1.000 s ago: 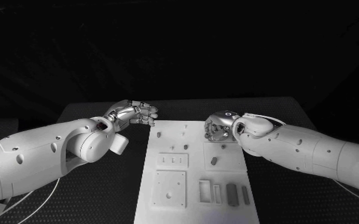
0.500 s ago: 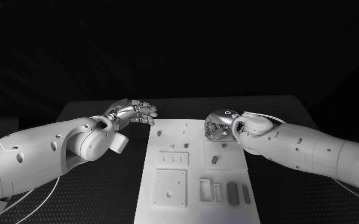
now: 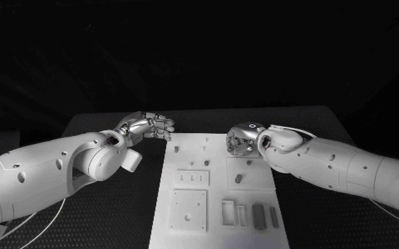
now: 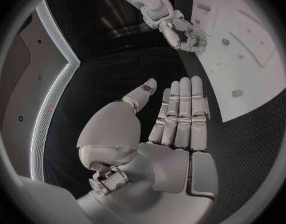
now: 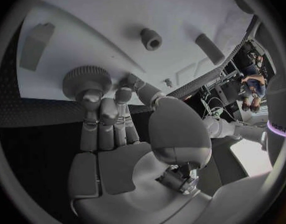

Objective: Assemble the parts on the task board

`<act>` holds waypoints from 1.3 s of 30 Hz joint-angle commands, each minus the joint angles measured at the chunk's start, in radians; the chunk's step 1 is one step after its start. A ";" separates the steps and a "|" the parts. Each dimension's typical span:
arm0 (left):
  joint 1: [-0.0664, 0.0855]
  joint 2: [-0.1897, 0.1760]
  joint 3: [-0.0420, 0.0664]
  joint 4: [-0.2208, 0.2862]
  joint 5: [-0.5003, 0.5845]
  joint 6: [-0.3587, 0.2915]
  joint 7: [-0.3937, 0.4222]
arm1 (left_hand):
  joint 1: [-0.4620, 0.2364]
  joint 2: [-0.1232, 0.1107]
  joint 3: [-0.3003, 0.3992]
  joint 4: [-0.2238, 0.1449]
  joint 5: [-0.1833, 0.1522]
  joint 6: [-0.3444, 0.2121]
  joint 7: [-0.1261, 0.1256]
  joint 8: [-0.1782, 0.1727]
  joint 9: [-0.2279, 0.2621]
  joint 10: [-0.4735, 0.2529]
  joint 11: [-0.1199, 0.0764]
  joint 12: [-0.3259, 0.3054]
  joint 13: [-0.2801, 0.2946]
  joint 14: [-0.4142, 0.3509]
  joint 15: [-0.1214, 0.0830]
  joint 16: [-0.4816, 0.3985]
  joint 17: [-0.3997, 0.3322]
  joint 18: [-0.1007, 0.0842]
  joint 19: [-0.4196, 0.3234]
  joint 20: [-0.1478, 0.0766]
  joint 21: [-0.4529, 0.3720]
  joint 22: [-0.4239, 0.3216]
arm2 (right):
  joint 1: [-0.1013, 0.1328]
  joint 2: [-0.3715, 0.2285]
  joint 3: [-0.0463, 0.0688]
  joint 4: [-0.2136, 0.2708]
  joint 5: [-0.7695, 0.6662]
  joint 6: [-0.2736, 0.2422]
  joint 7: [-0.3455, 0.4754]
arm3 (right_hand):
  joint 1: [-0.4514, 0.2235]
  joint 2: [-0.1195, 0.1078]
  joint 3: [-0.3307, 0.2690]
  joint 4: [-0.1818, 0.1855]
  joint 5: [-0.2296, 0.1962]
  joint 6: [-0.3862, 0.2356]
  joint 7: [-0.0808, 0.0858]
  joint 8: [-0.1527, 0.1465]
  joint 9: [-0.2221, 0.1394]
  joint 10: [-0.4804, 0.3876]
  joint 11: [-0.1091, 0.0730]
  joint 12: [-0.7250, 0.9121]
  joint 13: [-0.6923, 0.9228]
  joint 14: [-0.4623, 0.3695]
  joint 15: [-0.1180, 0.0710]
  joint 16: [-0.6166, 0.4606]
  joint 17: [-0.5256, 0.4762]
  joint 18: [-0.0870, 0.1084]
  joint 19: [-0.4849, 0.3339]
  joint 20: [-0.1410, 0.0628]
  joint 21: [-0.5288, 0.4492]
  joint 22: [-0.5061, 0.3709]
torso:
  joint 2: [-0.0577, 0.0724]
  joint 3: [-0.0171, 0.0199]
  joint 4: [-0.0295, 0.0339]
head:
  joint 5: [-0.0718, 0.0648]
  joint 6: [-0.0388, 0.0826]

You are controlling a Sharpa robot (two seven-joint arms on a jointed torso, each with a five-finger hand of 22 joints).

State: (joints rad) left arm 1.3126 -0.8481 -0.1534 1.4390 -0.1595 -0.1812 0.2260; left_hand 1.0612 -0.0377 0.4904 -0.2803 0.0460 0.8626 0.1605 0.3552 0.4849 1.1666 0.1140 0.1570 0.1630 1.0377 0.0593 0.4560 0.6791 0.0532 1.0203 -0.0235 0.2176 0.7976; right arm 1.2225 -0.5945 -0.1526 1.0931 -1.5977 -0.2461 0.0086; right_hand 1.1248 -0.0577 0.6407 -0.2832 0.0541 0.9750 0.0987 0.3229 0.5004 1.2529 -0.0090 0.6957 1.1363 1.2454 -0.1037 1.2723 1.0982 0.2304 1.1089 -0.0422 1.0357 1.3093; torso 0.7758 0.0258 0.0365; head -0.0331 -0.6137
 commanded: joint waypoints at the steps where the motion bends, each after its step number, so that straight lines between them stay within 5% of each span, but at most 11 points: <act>1: 0.002 0.000 0.001 0.001 -0.003 0.013 0.005 | -0.012 -0.002 -0.006 0.000 0.005 0.001 0.009 -0.005 -0.001 0.003 0.002 -0.003 0.001 0.002 0.008 -0.006 0.002 -0.002 0.000 -0.006 -0.007 -0.001 | -0.009 0.000 -0.006 0.002 -0.021 0.010 -0.013 | -0.005 0.018 0.015 0.000 0.003 0.021 0.003 0.008 0.007 0.014 -0.001 -0.006 0.003 0.002 -0.007 0.009 -0.002 0.031 -0.001 0.002 0.007 0.017 | 0.002 0.0005 0.0005 | -0.001 0.002; 23: 0.003 -0.002 0.001 0.004 -0.003 0.011 0.005 | -0.012 -0.003 -0.005 0.000 0.005 0.001 0.009 -0.006 -0.001 0.004 0.002 -0.007 0.002 0.003 0.007 -0.009 0.005 -0.003 0.001 -0.007 -0.008 -0.001 | 0.002 -0.012 -0.003 0.070 -0.063 -0.125 -0.102 | -0.020 0.008 0.042 -0.005 0.003 0.058 -0.009 0.018 0.022 0.052 -0.012 -0.014 0.006 0.023 -0.014 0.028 -0.008 0.031 0.016 -0.005 0.020 0.016 | 0.007 0.0007 0.0006 | -0.004 0.010; 39: 0.004 0.003 0.001 0.005 -0.003 0.010 0.006 | -0.012 -0.003 -0.005 0.000 0.005 0.002 0.009 -0.007 -0.001 0.005 0.002 -0.009 0.003 0.004 0.007 -0.012 0.007 -0.003 0.001 -0.007 -0.009 -0.001 | 0.010 0.070 -0.002 0.053 -0.106 -0.221 -0.132 | -0.018 0.003 0.046 -0.006 0.003 0.063 -0.011 0.018 0.025 0.061 -0.014 -0.019 0.004 0.032 -0.015 0.033 -0.007 0.031 0.022 -0.008 0.023 0.015 | 0.008 0.0014 0.0018 | -0.004 0.019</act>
State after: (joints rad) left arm 1.3135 -0.8476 -0.1534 1.4415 -0.1597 -0.1813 0.2239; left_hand 1.0573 -0.0416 0.4904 -0.2803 0.0460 0.8662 0.1640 0.3552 0.4850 1.1666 0.1140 0.1532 0.1645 1.0413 0.0628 0.4482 0.6850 0.0509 1.0203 -0.0234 0.2138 0.7976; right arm 1.2321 -0.5316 -0.1551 1.1496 -1.6708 -0.4188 -0.1069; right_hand 1.1106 -0.0503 0.6808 -0.2870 0.0502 0.9806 0.0935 0.3317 0.5009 1.3064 -0.0232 0.6800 1.1413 1.2704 -0.1204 1.3009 1.0910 0.2310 1.1257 -0.0481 1.0554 1.3093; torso 0.7840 0.0273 0.0384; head -0.0369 -0.5975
